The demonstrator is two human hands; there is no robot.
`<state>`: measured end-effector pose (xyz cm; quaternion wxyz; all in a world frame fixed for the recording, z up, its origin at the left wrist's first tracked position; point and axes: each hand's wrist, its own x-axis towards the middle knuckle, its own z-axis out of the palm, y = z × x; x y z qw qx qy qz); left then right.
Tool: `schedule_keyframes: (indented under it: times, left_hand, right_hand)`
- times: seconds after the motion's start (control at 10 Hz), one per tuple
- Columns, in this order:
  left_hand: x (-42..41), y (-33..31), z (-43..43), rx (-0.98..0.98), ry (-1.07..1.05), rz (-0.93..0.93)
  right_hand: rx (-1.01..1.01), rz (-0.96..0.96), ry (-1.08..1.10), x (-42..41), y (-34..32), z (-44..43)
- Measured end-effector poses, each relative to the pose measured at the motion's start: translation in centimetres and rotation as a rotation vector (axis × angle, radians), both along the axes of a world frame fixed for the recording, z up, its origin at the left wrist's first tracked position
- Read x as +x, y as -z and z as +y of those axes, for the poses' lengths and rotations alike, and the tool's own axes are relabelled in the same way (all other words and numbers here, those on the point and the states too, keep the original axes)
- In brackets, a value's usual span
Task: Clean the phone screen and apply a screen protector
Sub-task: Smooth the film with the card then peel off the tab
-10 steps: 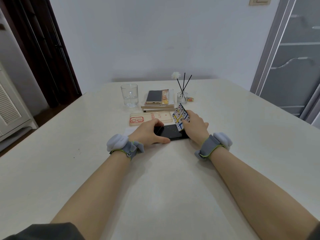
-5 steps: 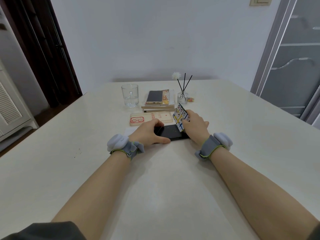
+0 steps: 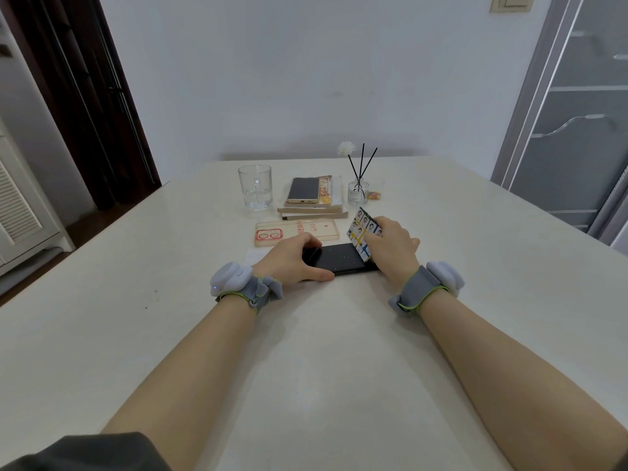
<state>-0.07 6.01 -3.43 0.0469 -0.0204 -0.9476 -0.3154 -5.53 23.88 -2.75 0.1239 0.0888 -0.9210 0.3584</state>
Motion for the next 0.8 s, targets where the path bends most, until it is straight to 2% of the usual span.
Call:
schedule_keyframes:
  times: [0.2,0.5,0.7,0.8]
  left_hand:
    - [0.0,0.0,0.0,-0.007,-0.002,0.003]
    - [0.0,0.1,0.0,-0.004,0.001,-0.006]
    - [0.1,0.0,0.0,-0.012,0.001,-0.002]
    - [0.0,0.0,-0.1,-0.002,0.004,-0.005]
  right_hand:
    - [0.046,0.024,-0.094,1.0,0.5,-1.2]
    - [-0.001,-0.005,0.044,0.4,0.2,0.2]
    - [0.009,-0.017,-0.072,1.0,0.2,-1.0]
    - [-0.023,-0.013,-0.02,0.7,-0.1,-0.1]
